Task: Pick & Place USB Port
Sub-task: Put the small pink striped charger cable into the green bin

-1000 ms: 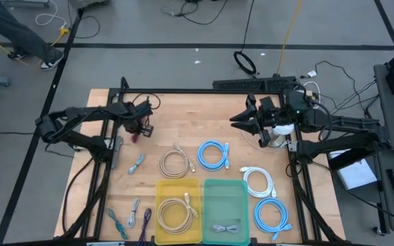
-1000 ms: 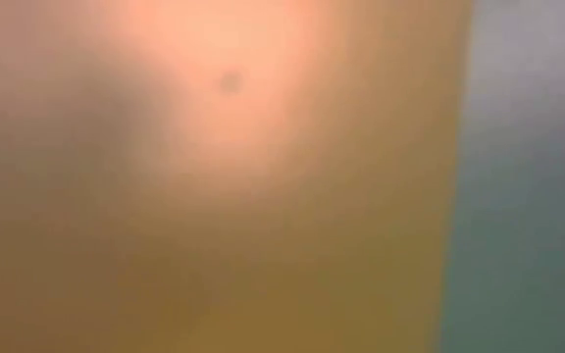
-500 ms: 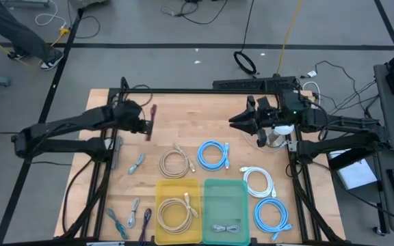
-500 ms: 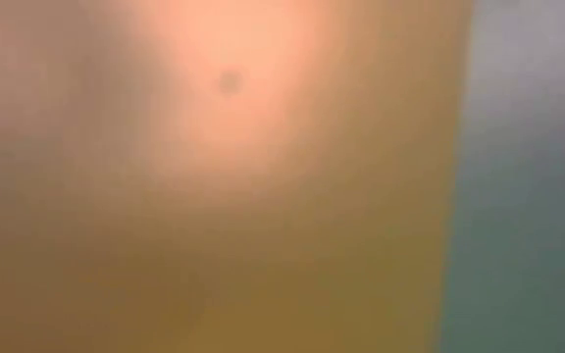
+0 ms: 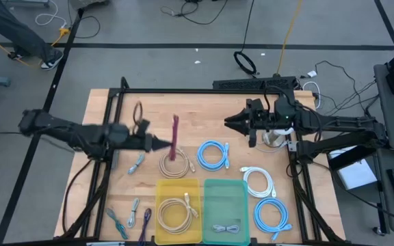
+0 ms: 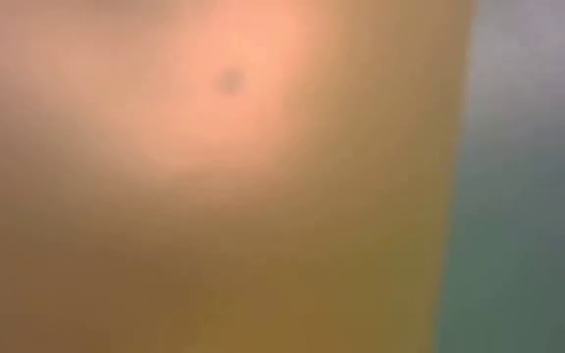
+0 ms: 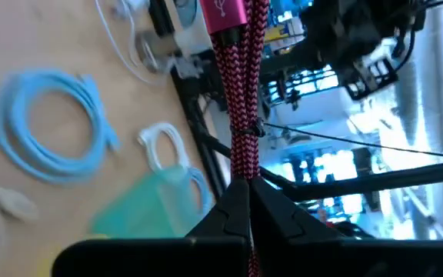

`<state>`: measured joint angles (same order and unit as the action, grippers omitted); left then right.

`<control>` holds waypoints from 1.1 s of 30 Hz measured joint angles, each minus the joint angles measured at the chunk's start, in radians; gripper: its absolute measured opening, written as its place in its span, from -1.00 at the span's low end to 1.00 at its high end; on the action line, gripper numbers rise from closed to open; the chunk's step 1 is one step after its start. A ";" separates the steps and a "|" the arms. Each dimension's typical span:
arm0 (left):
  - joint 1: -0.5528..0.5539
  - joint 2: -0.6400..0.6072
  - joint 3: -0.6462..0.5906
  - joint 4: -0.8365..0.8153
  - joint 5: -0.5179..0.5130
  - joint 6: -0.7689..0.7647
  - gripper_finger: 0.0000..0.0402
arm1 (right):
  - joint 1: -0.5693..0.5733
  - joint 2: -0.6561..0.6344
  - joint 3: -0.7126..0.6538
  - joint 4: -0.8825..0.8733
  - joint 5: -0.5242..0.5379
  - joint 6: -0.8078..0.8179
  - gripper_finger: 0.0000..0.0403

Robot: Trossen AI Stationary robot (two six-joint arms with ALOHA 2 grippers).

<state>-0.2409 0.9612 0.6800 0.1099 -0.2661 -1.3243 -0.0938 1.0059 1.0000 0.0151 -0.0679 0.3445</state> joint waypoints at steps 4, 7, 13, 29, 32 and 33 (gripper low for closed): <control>-0.184 0.165 0.025 0.132 -0.233 -0.089 -1.00 | 0.018 -0.011 0.000 -0.002 0.045 -0.026 -0.64; -0.273 0.304 0.117 0.154 -0.350 -0.131 -1.00 | 0.021 -0.015 0.000 -0.009 0.044 -0.038 -0.64; -0.310 0.588 0.401 0.148 -0.398 -0.144 -1.00 | 0.036 -0.049 0.000 -0.034 0.042 -0.042 -0.64; -0.307 1.012 1.009 -0.484 -0.254 -0.486 -1.00 | 0.141 -0.258 0.000 -0.232 0.041 -0.093 -0.64; -0.310 1.045 1.034 -0.446 -0.249 -0.503 -1.00 | 0.144 -0.282 0.000 -0.254 0.043 -0.095 -0.64; -0.311 1.056 1.042 -0.437 -0.245 -0.517 -1.00 | 0.144 -0.285 0.000 -0.261 0.043 -0.095 -0.64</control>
<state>-0.5516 2.0167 1.7216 -0.3273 -0.5116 -1.8412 0.0502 0.7207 1.0004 -0.2454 -0.0245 0.2493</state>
